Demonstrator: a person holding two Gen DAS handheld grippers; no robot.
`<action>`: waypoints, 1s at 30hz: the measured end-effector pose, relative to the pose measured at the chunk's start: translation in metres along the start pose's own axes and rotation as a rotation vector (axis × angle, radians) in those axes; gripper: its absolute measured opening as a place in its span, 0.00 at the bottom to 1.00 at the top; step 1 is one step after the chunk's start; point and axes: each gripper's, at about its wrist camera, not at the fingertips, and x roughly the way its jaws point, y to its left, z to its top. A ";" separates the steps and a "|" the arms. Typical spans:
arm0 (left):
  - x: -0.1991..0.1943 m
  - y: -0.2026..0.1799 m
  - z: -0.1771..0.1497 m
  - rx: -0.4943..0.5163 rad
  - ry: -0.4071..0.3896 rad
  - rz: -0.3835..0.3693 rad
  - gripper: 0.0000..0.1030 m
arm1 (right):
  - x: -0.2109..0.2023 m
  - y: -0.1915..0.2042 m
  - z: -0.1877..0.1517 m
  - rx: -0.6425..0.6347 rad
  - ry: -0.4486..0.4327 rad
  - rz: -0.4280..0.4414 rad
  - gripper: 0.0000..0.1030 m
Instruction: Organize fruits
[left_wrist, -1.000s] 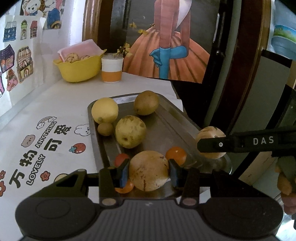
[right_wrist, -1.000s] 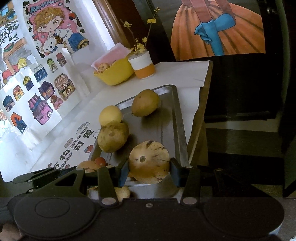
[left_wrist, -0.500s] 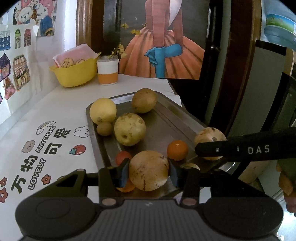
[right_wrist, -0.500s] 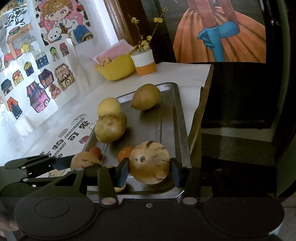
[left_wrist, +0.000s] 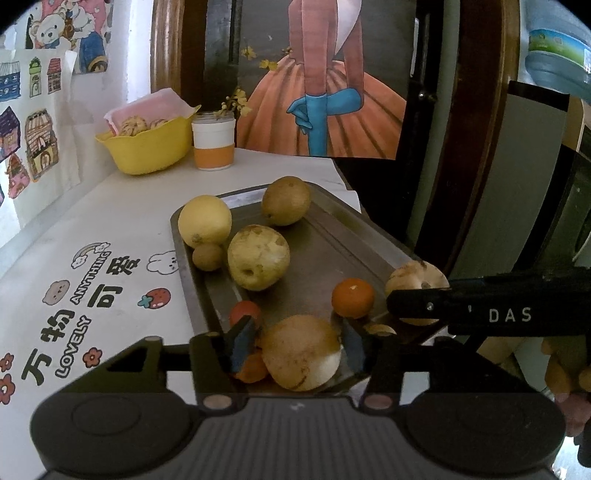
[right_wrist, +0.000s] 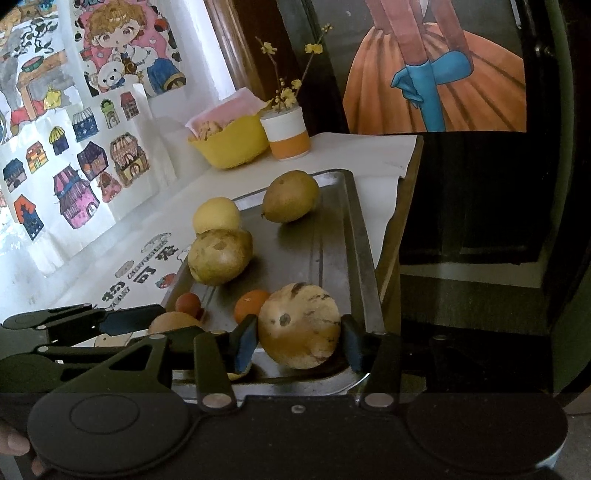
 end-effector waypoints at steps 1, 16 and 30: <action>-0.001 0.000 0.000 0.000 0.000 0.001 0.66 | -0.001 0.000 0.000 0.001 -0.007 -0.002 0.53; -0.026 0.020 0.001 -0.054 -0.061 -0.006 0.87 | -0.017 0.006 0.002 0.004 -0.090 0.008 0.82; -0.055 0.061 -0.004 -0.147 -0.118 0.046 0.98 | -0.032 0.031 0.007 0.000 -0.177 -0.021 0.97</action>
